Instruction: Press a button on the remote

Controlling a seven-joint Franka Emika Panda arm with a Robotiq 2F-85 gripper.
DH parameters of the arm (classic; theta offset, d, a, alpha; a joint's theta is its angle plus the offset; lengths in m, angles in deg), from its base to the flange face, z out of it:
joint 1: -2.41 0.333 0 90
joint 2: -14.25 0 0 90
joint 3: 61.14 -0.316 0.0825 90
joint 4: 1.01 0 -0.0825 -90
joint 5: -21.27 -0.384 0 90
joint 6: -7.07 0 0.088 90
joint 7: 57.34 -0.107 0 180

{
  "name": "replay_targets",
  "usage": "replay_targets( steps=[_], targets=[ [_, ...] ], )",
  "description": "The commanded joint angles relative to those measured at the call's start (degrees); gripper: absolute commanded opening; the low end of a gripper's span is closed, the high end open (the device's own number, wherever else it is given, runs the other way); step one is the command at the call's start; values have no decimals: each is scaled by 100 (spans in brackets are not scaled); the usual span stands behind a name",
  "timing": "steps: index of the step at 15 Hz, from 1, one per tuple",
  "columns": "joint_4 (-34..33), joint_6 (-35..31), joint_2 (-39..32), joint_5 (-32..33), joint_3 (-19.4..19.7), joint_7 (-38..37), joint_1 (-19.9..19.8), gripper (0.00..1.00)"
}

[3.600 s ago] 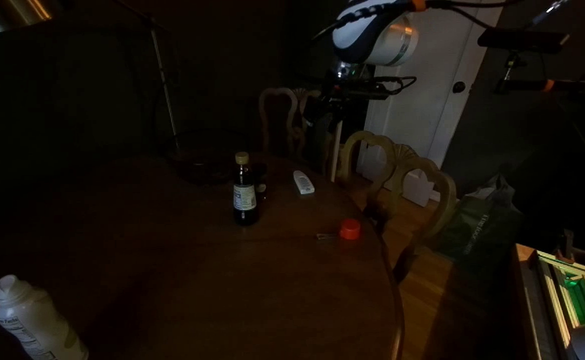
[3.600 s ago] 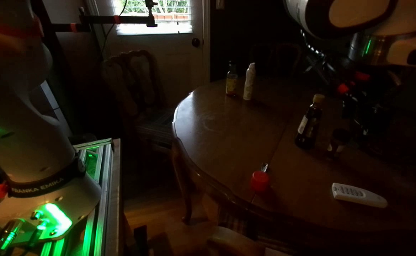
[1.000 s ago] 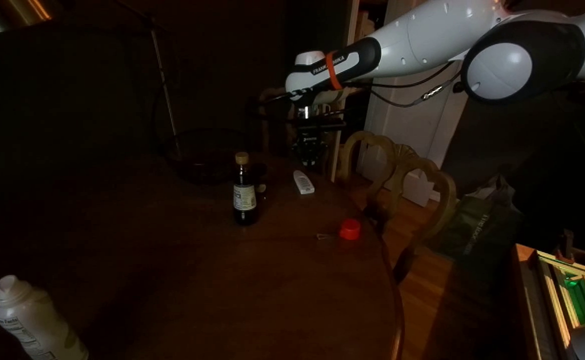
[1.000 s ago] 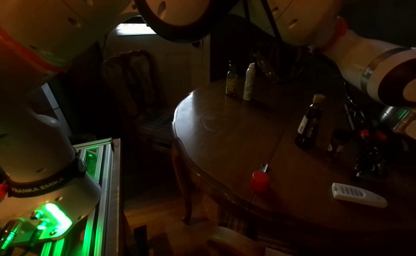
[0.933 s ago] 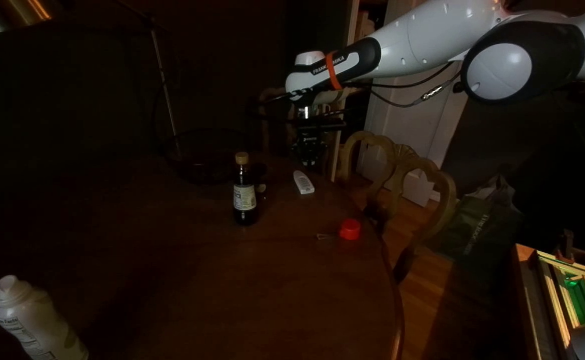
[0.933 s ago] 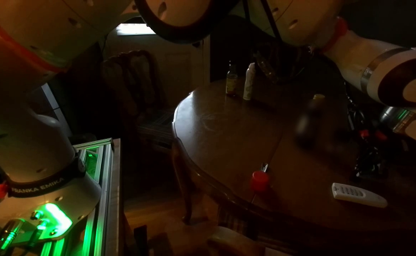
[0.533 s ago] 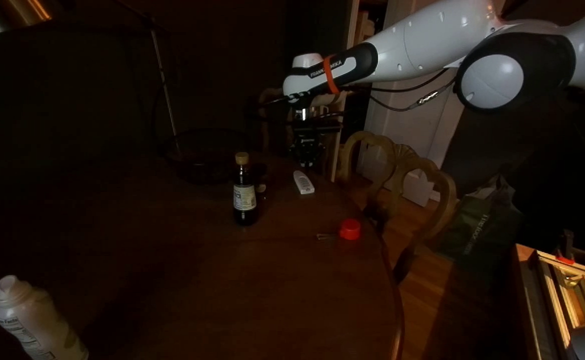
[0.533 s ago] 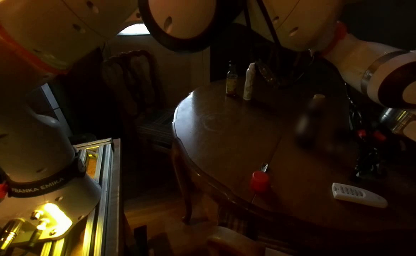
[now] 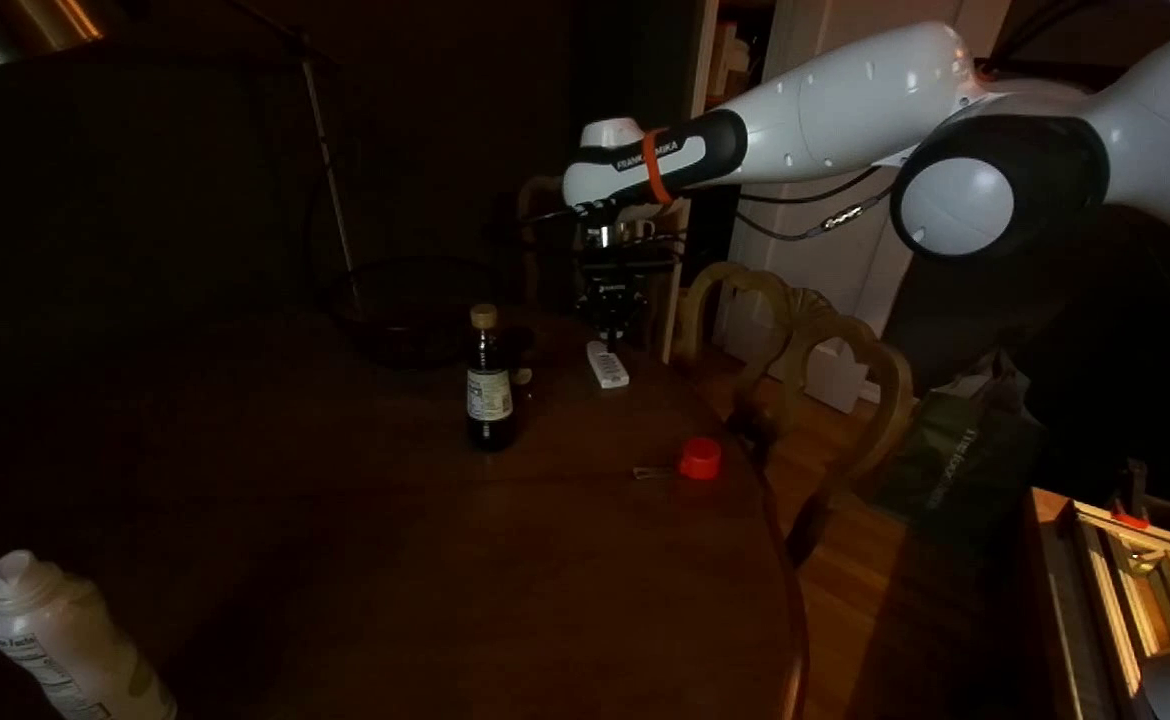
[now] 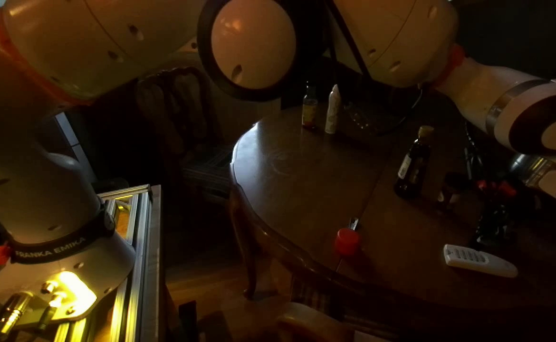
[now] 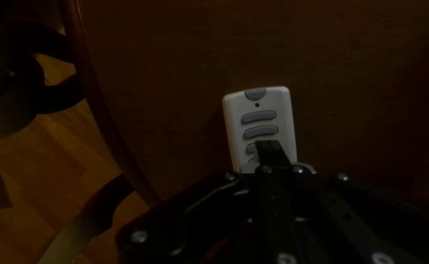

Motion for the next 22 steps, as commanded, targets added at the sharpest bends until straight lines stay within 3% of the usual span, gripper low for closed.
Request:
replay_targets(
  steps=[1,13,22],
  targets=[
    [-730,321,-445,-39,-112,-133,-184,0],
    [-1616,644,-995,-59,-316,-258,-356,0],
    [-1619,685,-1063,-127,-282,-295,-362,0]
  ],
)
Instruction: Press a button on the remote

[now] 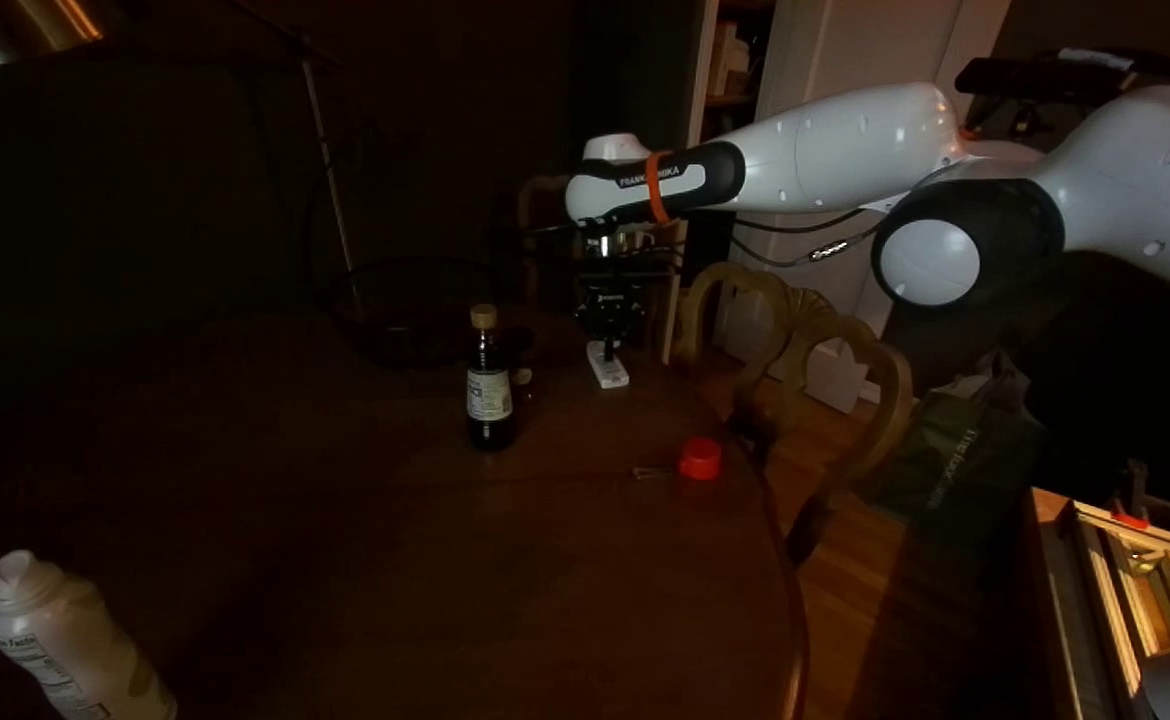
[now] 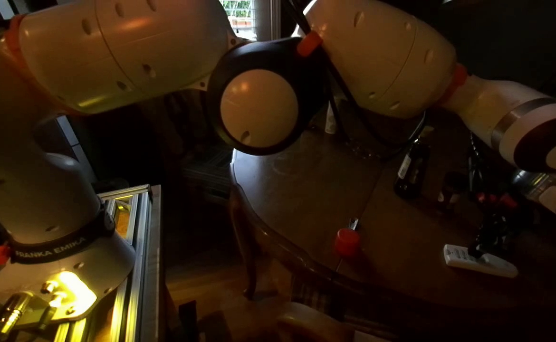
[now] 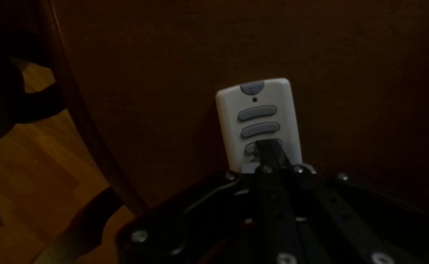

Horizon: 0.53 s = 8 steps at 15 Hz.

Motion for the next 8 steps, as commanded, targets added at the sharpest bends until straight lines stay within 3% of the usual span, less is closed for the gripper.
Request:
replay_targets(
  steps=[1,8],
  targets=[
    [-373,245,-233,-97,-76,-105,-96,0],
    [-432,227,-217,-124,-119,-13,-110,0]
  ],
)
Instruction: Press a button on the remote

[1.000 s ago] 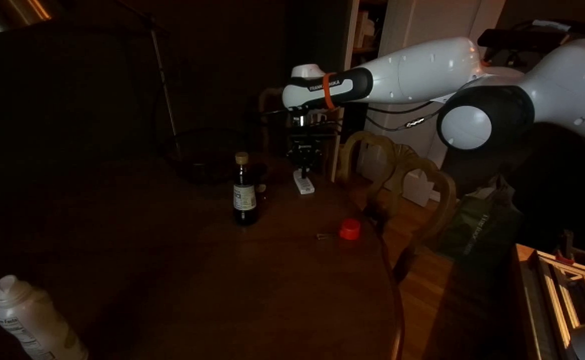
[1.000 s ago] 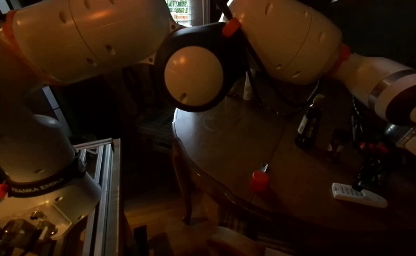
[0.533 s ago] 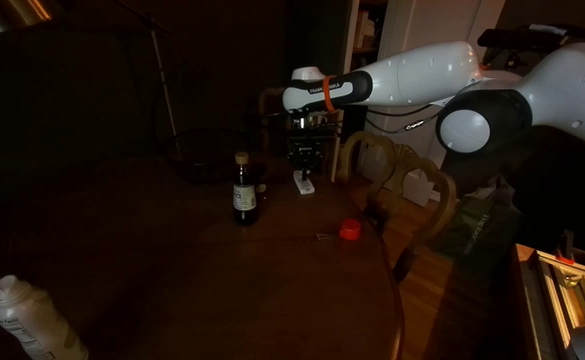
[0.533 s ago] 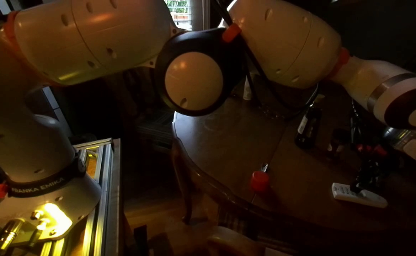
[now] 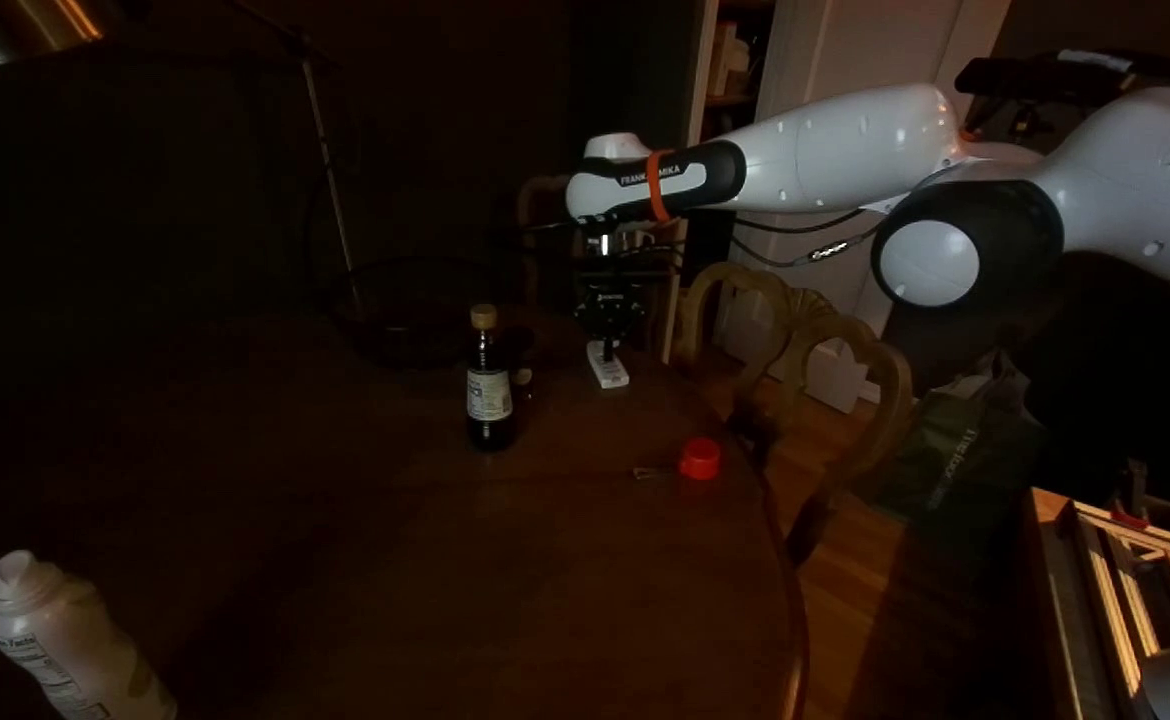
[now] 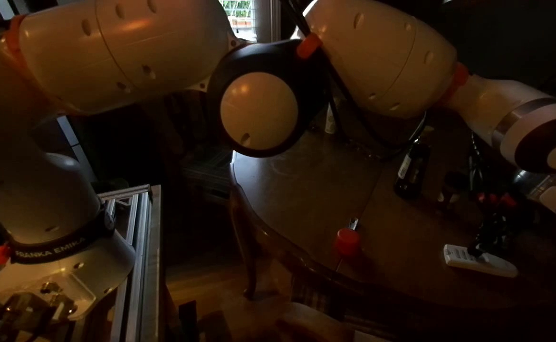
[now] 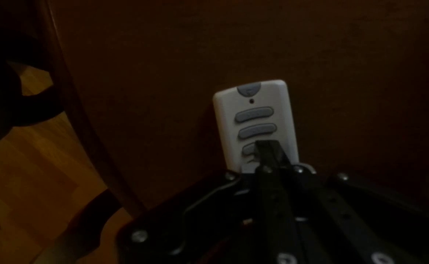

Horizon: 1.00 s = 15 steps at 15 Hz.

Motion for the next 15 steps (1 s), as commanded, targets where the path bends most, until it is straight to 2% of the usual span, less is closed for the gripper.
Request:
replay_targets(
  steps=[1,8,9,10,15],
  targets=[
    [-398,179,-210,-79,-91,-1,-90,0],
    [-465,166,-271,-79,-101,33,-124,0],
    [-673,246,-386,-15,-168,31,-171,0],
    [-487,149,-289,-78,-117,56,-136,0],
    [-537,149,-336,-72,-152,90,-167,0]
  ],
)
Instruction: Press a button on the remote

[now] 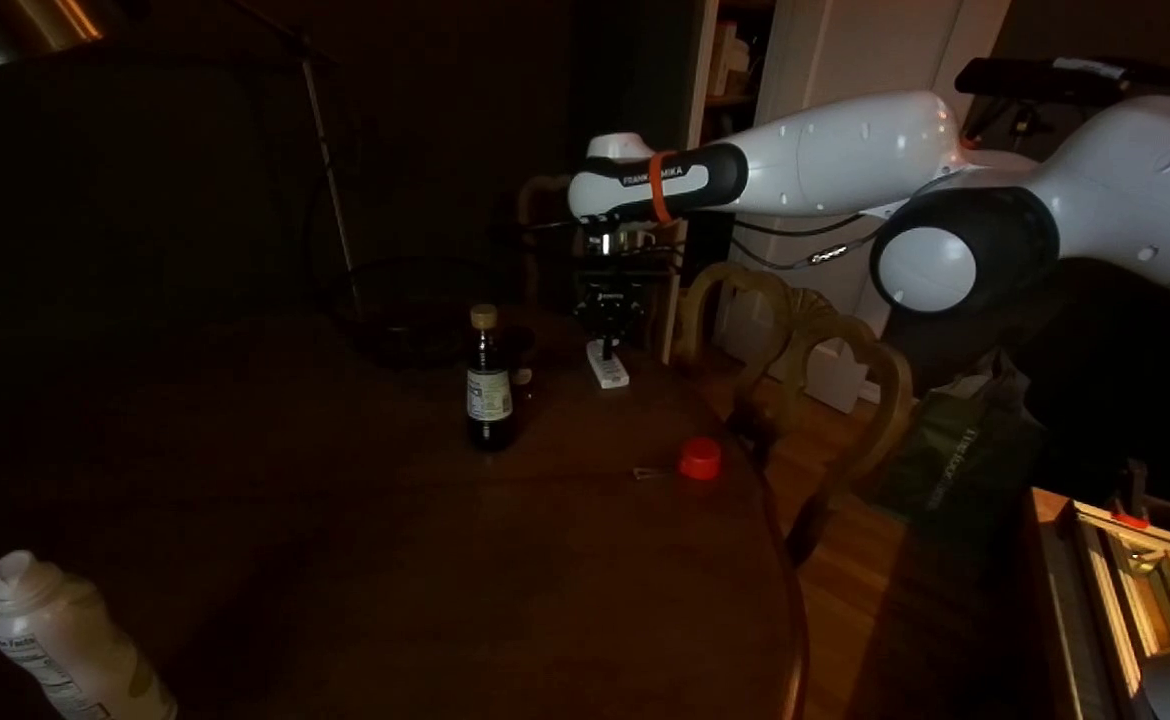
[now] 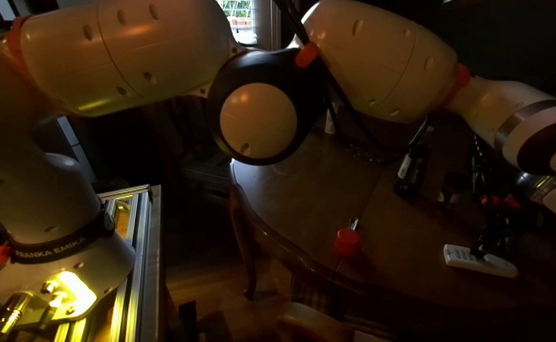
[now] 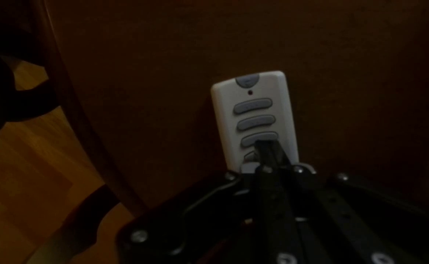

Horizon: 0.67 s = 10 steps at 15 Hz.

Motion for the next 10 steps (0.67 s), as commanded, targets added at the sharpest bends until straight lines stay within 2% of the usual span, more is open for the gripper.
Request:
replay_targets(
  steps=[1,4,5,6,7,10],
  targets=[
    [-334,150,-223,-64,-93,64,-94,0],
    [-335,174,-237,-68,-114,93,-106,0],
    [-574,304,-373,-13,-166,69,-150,0],
    [-344,221,-253,-70,-122,91,-118,0],
    [-614,378,-403,-21,-181,54,-169,0],
    [-755,599,-496,-25,-225,47,-221,0]
  ],
)
